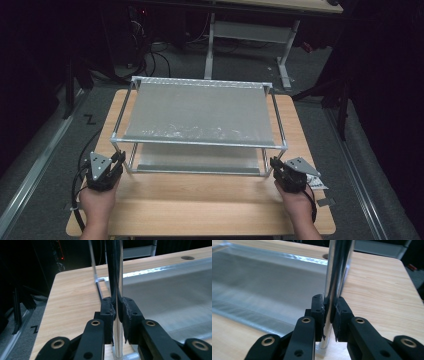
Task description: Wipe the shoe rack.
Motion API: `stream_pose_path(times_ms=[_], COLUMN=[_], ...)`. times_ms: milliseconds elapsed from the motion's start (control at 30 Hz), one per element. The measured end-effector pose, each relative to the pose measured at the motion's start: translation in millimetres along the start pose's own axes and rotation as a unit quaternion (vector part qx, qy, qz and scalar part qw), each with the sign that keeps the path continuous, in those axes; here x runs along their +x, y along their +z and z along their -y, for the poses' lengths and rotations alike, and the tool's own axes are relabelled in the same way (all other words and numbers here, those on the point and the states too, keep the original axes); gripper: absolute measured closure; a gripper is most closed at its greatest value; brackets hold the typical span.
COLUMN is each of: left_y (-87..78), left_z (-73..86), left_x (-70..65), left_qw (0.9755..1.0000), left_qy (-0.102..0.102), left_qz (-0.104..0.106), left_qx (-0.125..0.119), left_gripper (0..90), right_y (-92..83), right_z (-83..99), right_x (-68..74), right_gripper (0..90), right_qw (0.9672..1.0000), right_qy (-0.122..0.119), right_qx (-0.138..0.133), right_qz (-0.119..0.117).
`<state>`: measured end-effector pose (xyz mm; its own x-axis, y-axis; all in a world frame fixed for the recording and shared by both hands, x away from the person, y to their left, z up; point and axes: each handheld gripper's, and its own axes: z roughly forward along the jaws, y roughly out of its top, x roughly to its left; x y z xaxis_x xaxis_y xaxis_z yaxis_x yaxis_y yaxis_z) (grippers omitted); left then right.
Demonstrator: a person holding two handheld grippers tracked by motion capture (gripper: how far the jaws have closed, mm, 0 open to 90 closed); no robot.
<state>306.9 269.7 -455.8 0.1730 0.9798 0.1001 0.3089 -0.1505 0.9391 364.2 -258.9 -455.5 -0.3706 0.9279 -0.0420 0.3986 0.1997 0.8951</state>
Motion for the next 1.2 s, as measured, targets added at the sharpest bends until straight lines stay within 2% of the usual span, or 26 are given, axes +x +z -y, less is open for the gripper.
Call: stream_pose_path(times_ms=[133,200,267,300,367,400,467,533,567,600,667,733,767,800,833,867,900,933,1033,1100,1200], left_y=[1.3,0.4,-7.6,-14.2,-30.7,-37.5,-56.2,-63.0,-62.4,-59.0,-44.9,-26.5,-19.9,-15.1,-11.0,-10.3,-10.6,-11.2,-17.8,-20.9,-24.6], left_z=[-1.0,-1.0,1.0,2.7,6.5,7.9,12.3,13.3,12.5,11.0,9.4,14.1,18.1,20.5,23.5,24.9,28.1,30.1,34.9,36.2,37.3], left_x=[-3.7,-5.0,-7.3,-8.2,-11.6,-13.3,-22.9,-41.8,-54.6,-68.9,-99.7,-126.5,-136.5,-141.6,-148.4,-150.7,-151.3,-149.6,-137.6,-130.6,-124.8], left_qw=[1.0,1.0,0.9999,0.9998,0.9995,0.9994,0.9988,0.9982,0.997,0.9948,0.9875,0.9838,0.9818,0.9801,0.9775,0.9765,0.9763,0.9756,0.9766,0.9772,0.9793], left_qy=[0.002,0.007,0.01,0.006,0.002,0.0,-0.014,-0.009,-0.008,-0.007,0.007,0.041,0.041,0.054,0.081,0.097,0.102,0.099,0.083,0.063,0.044], left_qz=[0.005,0.005,-0.006,-0.011,-0.021,-0.019,0.008,0.038,0.062,0.093,0.156,0.174,0.184,0.19,0.193,0.19,0.188,0.193,0.196,0.2,0.194], left_qx=[-0.001,-0.002,-0.011,-0.015,-0.025,-0.03,-0.047,-0.046,-0.045,-0.041,-0.023,0.0,0.021,0.022,0.025,0.029,0.031,0.032,0.031,0.031,0.036], left_gripper=[79.6,78.5,64.7,60.9,56.0,55.9,56.0,55.9,55.4,54.4,52.7,50.9,50.6,50.6,50.6,49.7,49.0,48.9,48.9,48.6,48.7], right_y=[2.0,1.2,-4.8,-10.5,-25.7,-33.8,-49.4,-58.3,-58.7,-56.7,-47.3,-34.6,-28.0,-22.5,-19.6,-15.6,-13.4,-11.8,-12.6,-13.9,-14.5], right_z=[-2.6,-2.5,-1.2,0.4,5.5,7.9,11.3,12.4,12.2,11.7,10.4,9.4,10.0,11.7,14.3,20.3,23.3,28.9,37.3,38.4,38.6], right_x=[-6.6,-8.6,-11.8,-13.4,-13.3,-10.6,-0.3,12.7,19.6,27.4,44.9,60.2,65.2,68.7,70.9,74.7,76.5,78.7,77.1,77.0,77.6], right_gripper=[80.5,75.0,67.1,63.2,57.9,56.1,54.4,51.6,49.5,48.8,48.6,47.7,47.2,46.3,46.3,45.6,44.9,45.1,45.0,45.0,45.0], right_qw=[1.0,1.0,0.9999,0.9997,0.9995,0.9997,0.9993,0.9979,0.9974,0.9967,0.9949,0.9934,0.993,0.993,0.9932,0.9933,0.9922,0.9913,0.9913,0.9913,0.9911], right_qy=[0.003,0.002,0.014,0.023,0.025,0.015,-0.018,-0.036,-0.037,-0.038,-0.054,-0.069,-0.067,-0.06,-0.055,-0.056,-0.068,-0.084,-0.078,-0.077,-0.071], right_qx=[0.008,0.008,0.005,0.0,-0.016,-0.021,-0.034,-0.042,-0.037,-0.03,-0.02,-0.016,-0.011,-0.007,-0.008,-0.004,0.007,0.017,0.031,0.03,0.03], right_qz=[0.002,0.0,0.004,0.001,0.004,0.006,-0.002,-0.033,-0.051,-0.065,-0.083,-0.09,-0.097,-0.101,-0.102,-0.101,-0.104,-0.1,-0.102,-0.102,-0.109])
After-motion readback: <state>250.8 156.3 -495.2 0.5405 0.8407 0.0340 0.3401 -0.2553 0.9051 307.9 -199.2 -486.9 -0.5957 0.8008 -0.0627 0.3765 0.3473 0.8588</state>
